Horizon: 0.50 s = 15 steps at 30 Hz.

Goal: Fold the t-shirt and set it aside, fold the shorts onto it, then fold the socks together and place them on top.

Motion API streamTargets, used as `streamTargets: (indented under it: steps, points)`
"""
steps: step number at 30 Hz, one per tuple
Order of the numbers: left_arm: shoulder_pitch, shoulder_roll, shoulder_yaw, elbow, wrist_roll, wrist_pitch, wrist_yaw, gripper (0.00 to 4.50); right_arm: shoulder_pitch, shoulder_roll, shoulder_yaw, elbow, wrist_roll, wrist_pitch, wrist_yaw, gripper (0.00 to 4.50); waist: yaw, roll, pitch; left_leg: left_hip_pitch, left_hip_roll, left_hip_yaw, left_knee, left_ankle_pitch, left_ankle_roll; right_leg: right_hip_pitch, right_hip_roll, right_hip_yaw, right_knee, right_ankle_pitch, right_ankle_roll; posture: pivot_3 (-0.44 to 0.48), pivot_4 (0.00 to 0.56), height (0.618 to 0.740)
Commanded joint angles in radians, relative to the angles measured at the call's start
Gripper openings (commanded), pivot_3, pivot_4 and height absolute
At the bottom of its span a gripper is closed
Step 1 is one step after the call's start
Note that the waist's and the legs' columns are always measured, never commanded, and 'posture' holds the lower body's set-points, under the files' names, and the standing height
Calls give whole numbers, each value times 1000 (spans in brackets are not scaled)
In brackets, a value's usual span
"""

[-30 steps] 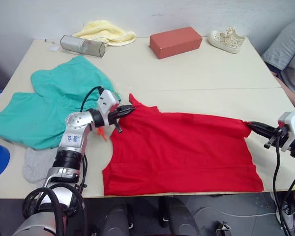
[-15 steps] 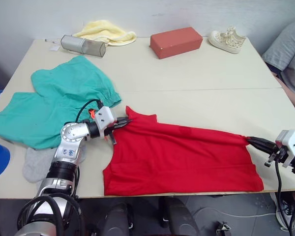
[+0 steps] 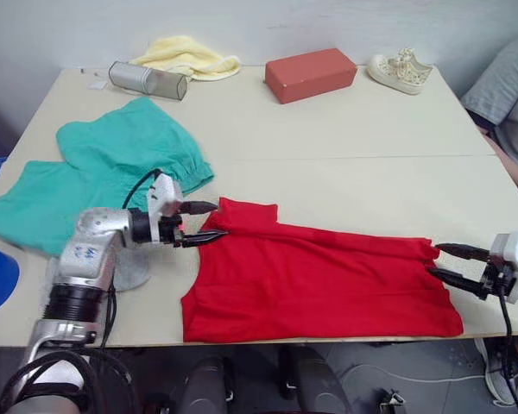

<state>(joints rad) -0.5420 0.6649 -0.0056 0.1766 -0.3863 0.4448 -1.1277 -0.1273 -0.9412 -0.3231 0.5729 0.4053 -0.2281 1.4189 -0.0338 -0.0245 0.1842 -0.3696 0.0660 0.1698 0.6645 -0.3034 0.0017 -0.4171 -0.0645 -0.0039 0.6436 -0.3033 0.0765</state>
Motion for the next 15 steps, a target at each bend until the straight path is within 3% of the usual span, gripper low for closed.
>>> streamTargets:
  steps: [1, 2, 3, 8, 15]
  points:
    - [-91, 38, 16, -37, -66, 258, 28, 4500, -12, -62, -40, -57, 41, 73, 32, 3984, 1, 0, 0, 1, 0, 0, 0, 0, 0, 1, 0, 0, 0, 0, 0, 0, 150, 740]
    - [-135, 40, 18, -14, -83, 340, 40, 4500, -28, -81, -41, -64, 46, 104, 35, 4359, 3, 0, 0, 1, 0, 0, 0, 0, 0, 1, 0, 0, 0, 0, 0, 0, 150, 740]
    - [-165, 40, 21, 1, -93, 396, 48, 4500, -39, -93, -41, -70, 49, 125, 37, 4438, 4, 0, 0, 0, -1, -1, 1, 0, 0, 1, 1, -1, 0, 0, 0, 0, 150, 740]
    - [-366, -5, -74, 234, -19, 706, 170, 4500, -115, -109, 4, -66, 32, 221, 39, 4438, 4, 0, 0, 0, -1, -2, 2, 0, 1, 2, 3, -3, 0, 0, 0, 0, 150, 740]
    - [-495, -120, -39, 471, 1, 772, 273, 4500, -138, -87, 33, -92, 24, 272, 39, 4438, 4, -2, 2, -2, -1, -1, 2, 0, 0, -1, 3, -7, -1, 0, 1, 0, 150, 740]
